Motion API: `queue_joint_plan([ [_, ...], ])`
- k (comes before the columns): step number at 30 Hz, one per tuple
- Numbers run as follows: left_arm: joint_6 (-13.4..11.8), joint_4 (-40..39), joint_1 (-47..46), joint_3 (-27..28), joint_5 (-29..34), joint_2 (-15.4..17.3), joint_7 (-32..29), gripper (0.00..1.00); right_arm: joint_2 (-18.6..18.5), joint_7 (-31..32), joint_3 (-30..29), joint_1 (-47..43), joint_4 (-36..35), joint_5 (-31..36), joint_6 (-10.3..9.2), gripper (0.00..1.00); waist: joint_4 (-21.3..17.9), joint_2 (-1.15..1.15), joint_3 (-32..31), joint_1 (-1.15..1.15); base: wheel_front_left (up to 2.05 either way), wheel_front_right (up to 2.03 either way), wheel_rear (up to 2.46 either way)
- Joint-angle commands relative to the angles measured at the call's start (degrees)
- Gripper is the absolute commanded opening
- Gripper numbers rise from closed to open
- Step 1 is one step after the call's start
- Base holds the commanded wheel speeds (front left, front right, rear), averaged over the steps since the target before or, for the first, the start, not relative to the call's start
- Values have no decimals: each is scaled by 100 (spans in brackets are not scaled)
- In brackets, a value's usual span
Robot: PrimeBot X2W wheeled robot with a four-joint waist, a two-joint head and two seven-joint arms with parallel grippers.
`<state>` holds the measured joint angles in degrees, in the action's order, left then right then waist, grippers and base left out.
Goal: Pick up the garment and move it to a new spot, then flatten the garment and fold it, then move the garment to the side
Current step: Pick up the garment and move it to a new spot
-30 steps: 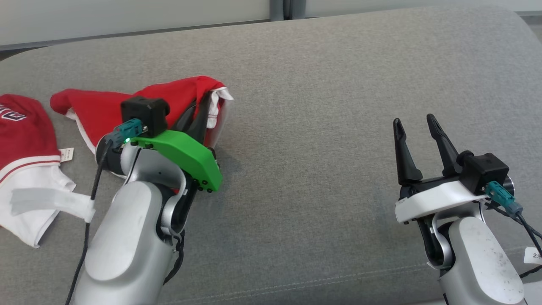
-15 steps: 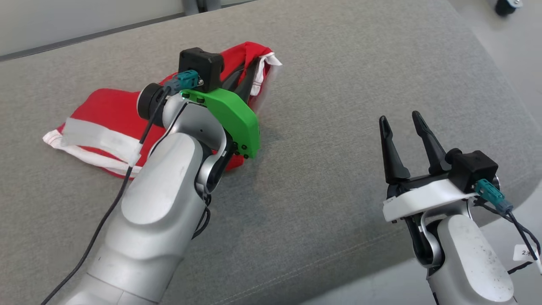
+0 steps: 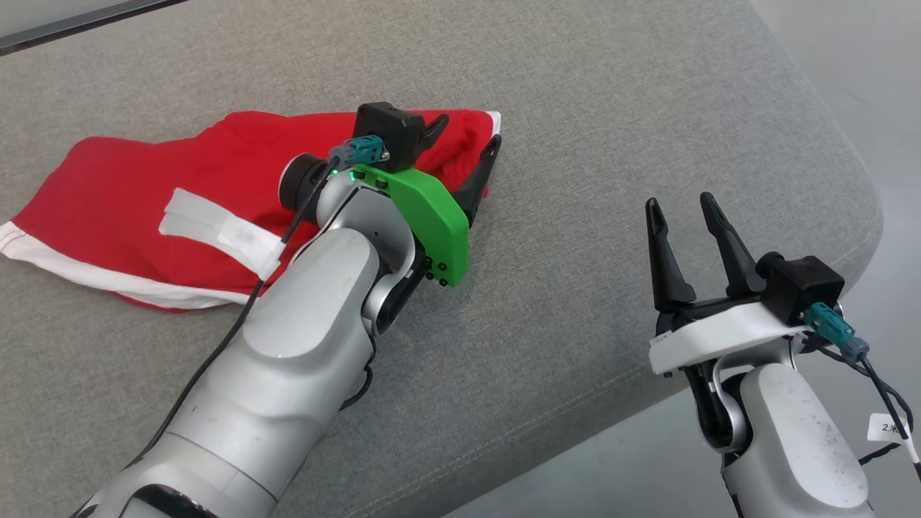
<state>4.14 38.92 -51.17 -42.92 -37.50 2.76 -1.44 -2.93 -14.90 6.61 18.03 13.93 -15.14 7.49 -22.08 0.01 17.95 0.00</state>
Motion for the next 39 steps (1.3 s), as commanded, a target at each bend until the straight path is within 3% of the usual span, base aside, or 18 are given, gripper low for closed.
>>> queue_joint_plan([
  [1, -19, 5, -116, -56, -26, 31, 122, 100, 5, -30, -1, 69, 12, -34, 0, 100, 99, -1, -22, 0, 0, 0, 0],
  [9, -248, -136, -43, -96, 10, 117, 947, 100, 5, -29, -64, 13, -180, 150, 0, 100, 601, -1, -242, 0, 0, 0, 0],
  [14, -438, -373, 289, 163, -99, 444, 1272, 100, -4, -29, -65, -120, -291, 283, -1, 100, 954, -1, -446, 0, 0, 0, 0],
  [28, -1290, -1851, 1855, 1375, -269, 1740, 1646, 100, -137, -8, 84, -430, -346, 265, -1, 100, 1679, -1, -959, 0, 0, 0, 0],
  [39, -1475, -2926, 3277, 2391, 214, 2186, 1656, 100, -247, 51, 126, -643, -367, 161, -1, 100, 1917, -1, -1242, 0, 0, 0, 0],
])
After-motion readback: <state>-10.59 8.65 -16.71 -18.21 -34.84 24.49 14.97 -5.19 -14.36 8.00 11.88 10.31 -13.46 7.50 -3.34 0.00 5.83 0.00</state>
